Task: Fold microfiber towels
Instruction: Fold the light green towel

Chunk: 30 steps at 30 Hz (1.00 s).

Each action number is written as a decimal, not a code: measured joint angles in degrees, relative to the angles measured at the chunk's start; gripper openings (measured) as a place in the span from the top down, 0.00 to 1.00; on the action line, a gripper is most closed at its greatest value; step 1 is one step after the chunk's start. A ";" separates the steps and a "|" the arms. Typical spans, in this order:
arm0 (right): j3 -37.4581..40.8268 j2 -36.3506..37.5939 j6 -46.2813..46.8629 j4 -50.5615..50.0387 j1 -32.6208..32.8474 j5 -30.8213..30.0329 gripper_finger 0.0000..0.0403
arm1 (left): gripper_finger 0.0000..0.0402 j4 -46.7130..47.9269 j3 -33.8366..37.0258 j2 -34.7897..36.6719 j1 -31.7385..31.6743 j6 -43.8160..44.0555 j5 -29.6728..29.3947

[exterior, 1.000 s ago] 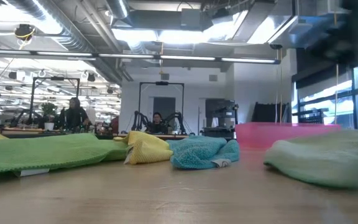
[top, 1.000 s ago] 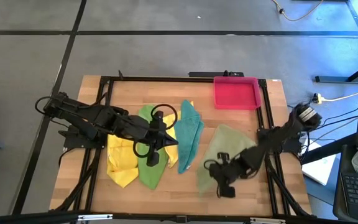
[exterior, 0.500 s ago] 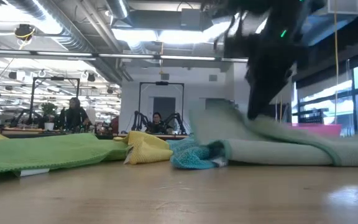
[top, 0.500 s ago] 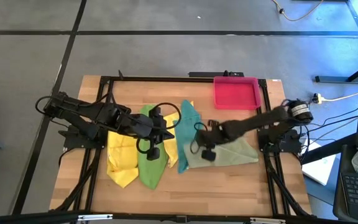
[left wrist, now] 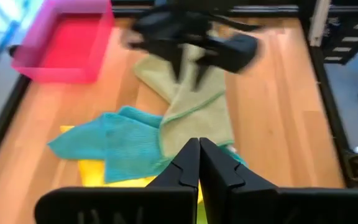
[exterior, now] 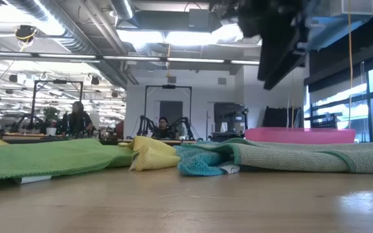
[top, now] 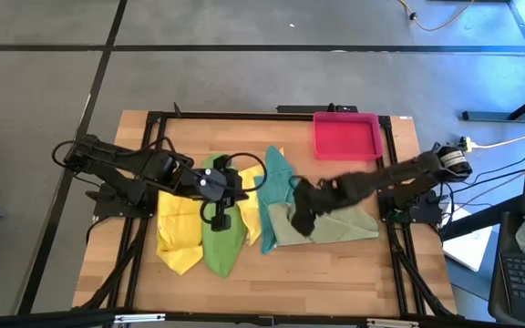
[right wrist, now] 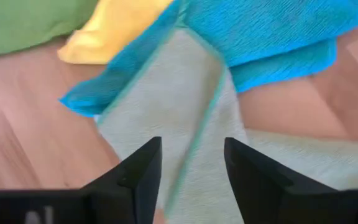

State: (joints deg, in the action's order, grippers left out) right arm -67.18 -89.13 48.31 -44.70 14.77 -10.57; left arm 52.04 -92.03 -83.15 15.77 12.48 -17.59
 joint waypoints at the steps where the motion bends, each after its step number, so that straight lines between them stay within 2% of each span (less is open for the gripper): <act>1: 0.00 -0.49 2.43 0.25 1.86 -1.87 0.56 | 1.00 -0.01 0.00 0.00 -0.34 -0.63 -0.32; 4: 0.00 -2.79 9.74 0.27 5.93 -5.47 0.56 | 1.00 -0.12 0.00 0.00 -1.61 -1.07 -0.34; 10: 0.03 -8.87 15.57 -1.63 8.77 -5.61 0.57 | 1.00 -0.22 0.00 0.00 -4.30 -1.07 -0.39; 17: 0.09 -16.10 21.08 -2.54 10.42 2.21 0.57 | 1.00 -0.23 0.01 0.00 -5.27 -1.02 -0.27; 23: 0.09 -17.65 24.65 -5.32 10.41 5.53 0.57 | 1.00 -0.23 0.02 0.00 -5.25 -1.03 2.19; 26: 0.09 -17.44 24.92 -5.29 10.42 5.69 0.62 | 1.00 -0.21 0.02 0.00 -5.25 -1.03 2.21; 30: 0.09 -17.38 24.49 -5.01 10.42 5.75 0.77 | 1.00 -0.23 0.02 0.00 -5.25 -1.01 2.26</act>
State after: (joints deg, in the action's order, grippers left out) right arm -67.09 -106.52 72.80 -49.72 25.19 -4.82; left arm 51.81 -92.01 -83.15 10.52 11.46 -15.33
